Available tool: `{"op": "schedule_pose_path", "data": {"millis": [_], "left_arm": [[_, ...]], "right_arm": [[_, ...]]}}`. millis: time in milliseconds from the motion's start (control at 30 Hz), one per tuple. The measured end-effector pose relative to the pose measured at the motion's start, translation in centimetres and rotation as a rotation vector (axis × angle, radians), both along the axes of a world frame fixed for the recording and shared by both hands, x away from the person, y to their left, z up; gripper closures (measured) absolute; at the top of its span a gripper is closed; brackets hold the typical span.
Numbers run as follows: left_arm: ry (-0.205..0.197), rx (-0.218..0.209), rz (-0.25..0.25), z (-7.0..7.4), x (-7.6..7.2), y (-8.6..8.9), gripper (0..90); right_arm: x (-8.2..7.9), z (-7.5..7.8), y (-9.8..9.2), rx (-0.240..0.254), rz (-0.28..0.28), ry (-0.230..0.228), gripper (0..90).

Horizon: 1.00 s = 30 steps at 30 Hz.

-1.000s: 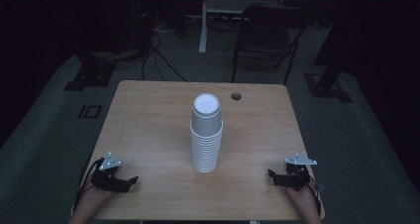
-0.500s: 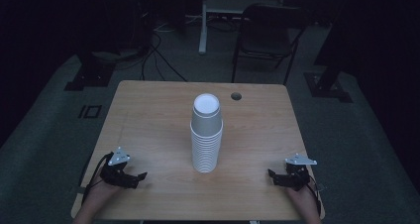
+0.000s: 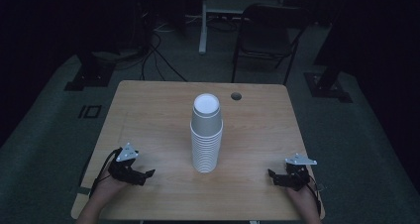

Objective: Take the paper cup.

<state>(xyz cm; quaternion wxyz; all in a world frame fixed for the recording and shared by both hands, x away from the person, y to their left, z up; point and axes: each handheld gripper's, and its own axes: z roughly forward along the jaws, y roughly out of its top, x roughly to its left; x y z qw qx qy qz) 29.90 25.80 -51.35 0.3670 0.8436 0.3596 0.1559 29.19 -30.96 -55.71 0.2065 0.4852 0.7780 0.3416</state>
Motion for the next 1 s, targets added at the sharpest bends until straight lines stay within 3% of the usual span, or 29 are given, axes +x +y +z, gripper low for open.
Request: {"op": "schedule_pose_path", "data": {"millis": [333,667,733,1000], "left_arm": [[-0.015,-0.008,-0.027,1.0,0.4,-1.0,0.2],[-0.046,-0.022,-0.086,2.7,1.0,-3.1,0.2],[-0.053,-0.008,-0.102,3.1,1.0,-3.6,0.1],[-0.08,-0.041,-0.148,4.7,1.4,-5.3,0.1]], "right_arm": [[0.0,0.0,0.0,0.0,0.0,0.0,11.8],[0.0,0.0,0.0,0.0,0.0,0.0,11.8],[0.0,0.0,0.0,0.0,0.0,0.0,11.8],[0.0,0.0,0.0,0.0,0.0,0.0,11.8]]}}
